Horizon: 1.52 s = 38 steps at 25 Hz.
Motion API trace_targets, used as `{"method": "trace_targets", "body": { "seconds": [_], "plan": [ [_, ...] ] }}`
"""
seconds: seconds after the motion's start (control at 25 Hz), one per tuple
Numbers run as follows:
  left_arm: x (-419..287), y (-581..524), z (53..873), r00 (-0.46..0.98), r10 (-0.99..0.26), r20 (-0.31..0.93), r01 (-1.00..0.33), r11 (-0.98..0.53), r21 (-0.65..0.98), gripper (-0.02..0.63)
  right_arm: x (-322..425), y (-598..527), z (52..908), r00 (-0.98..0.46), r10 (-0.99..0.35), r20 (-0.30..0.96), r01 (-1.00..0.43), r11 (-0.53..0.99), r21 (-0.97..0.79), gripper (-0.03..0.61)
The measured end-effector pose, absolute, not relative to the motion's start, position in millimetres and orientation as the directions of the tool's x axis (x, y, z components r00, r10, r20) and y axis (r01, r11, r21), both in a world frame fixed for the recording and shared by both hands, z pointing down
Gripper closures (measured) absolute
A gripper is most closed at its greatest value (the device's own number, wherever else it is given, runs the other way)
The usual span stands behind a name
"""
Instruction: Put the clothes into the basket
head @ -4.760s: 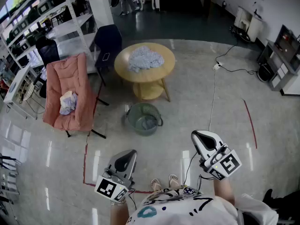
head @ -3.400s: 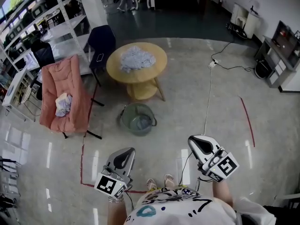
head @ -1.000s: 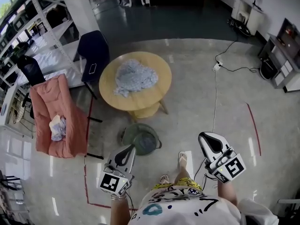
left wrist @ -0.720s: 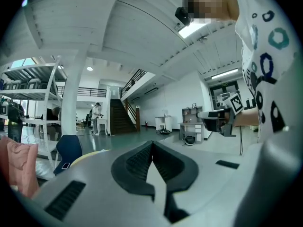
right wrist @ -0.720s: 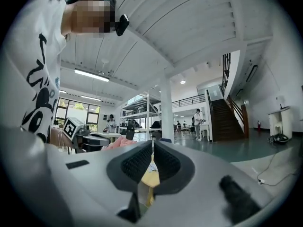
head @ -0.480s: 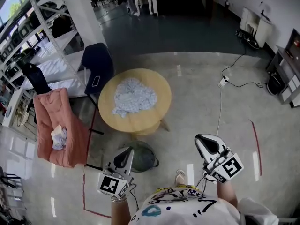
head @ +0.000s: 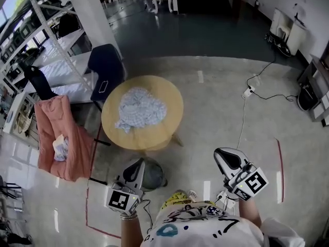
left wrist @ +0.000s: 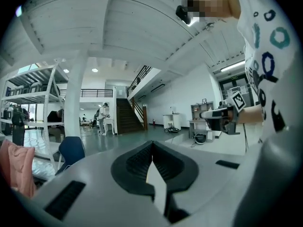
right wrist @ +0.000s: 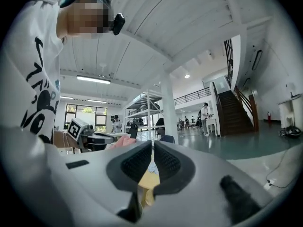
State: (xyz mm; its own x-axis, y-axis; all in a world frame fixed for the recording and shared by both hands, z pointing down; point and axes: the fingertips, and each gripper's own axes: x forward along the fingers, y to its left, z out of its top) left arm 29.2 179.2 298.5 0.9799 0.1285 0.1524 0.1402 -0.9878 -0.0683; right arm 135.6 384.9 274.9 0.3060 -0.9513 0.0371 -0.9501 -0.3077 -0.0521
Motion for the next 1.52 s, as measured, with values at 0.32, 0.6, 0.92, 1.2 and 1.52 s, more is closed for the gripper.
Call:
{"method": "trace_targets", "body": {
  "seconds": [0.32, 0.6, 0.92, 1.2, 1.52],
  "plan": [
    [77.4, 142.3, 312.5, 0.982, 0.059, 0.177, 0.07, -0.996, -0.053, 0.6, 181.5, 347.1, 291.4, 0.242, -0.968, 0.069, -0.966, -0.247, -0.079, 0.545],
    [150.9, 95.3, 312.5, 0.985, 0.022, 0.17, 0.031, -0.998, -0.055, 0.6, 248.5, 296.6, 305.9, 0.175, -0.976, 0.125, -0.977, -0.188, -0.101, 0.545],
    [198.6, 37.7, 309.9, 0.983, -0.044, 0.179, -0.037, -0.998, -0.042, 0.6, 306.4, 216.3, 306.3, 0.058, -0.99, 0.132, -0.993, -0.072, -0.099, 0.545],
    [212.2, 4.1, 311.3, 0.971, -0.166, 0.171, -0.159, -0.986, -0.05, 0.6, 335.7, 167.5, 317.0, -0.047, -0.988, 0.146, -0.995, 0.033, -0.099, 0.545],
    [219.4, -22.8, 323.3, 0.901, -0.389, 0.194, -0.388, -0.921, -0.045, 0.6, 370.8, 114.1, 342.1, -0.275, -0.941, 0.196, -0.956, 0.246, -0.159, 0.545]
  ]
}}
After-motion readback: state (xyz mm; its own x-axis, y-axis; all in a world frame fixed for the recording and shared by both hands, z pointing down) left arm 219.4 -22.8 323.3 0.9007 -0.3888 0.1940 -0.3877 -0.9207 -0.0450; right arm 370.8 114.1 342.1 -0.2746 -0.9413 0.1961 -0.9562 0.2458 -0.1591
